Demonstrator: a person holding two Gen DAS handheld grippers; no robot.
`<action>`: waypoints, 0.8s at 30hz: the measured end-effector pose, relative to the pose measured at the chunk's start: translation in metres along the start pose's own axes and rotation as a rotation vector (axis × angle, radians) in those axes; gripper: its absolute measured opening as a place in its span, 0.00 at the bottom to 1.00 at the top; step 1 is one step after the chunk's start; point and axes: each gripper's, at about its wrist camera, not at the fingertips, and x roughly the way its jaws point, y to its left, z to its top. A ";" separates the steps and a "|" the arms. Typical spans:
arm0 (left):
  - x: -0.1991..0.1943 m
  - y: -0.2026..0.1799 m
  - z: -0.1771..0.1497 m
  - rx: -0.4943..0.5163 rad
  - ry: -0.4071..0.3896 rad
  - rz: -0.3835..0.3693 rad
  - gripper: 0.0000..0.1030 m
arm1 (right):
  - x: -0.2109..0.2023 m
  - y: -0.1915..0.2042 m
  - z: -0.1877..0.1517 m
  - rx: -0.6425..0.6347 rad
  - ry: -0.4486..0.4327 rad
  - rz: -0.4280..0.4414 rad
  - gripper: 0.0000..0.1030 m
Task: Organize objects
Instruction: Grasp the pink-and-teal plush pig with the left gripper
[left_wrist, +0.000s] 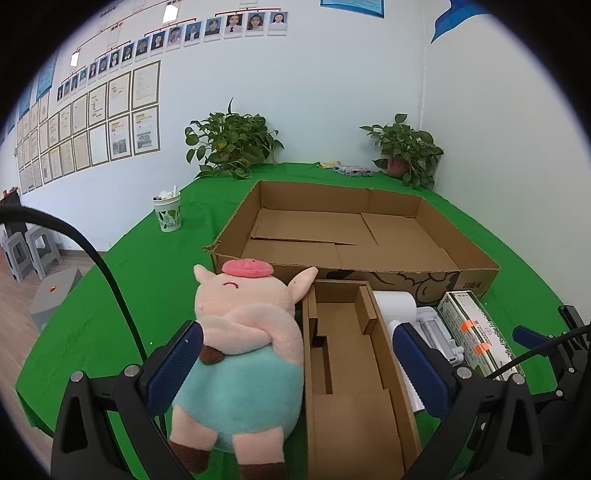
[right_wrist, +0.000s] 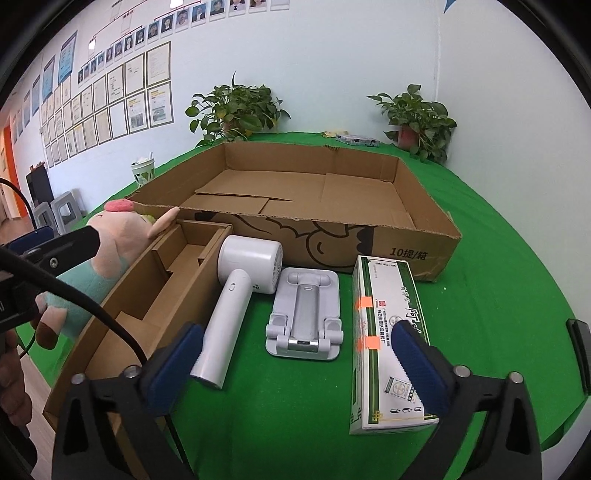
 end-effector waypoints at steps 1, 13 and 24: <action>-0.001 0.002 0.000 0.000 0.000 0.002 0.99 | 0.001 0.002 0.000 -0.002 0.004 0.001 0.99; -0.005 0.016 0.000 -0.036 -0.001 -0.010 0.99 | 0.000 0.018 -0.004 -0.028 0.020 0.029 0.99; -0.004 0.040 -0.002 -0.101 -0.008 -0.113 0.99 | -0.012 0.020 0.006 -0.074 -0.002 0.011 0.99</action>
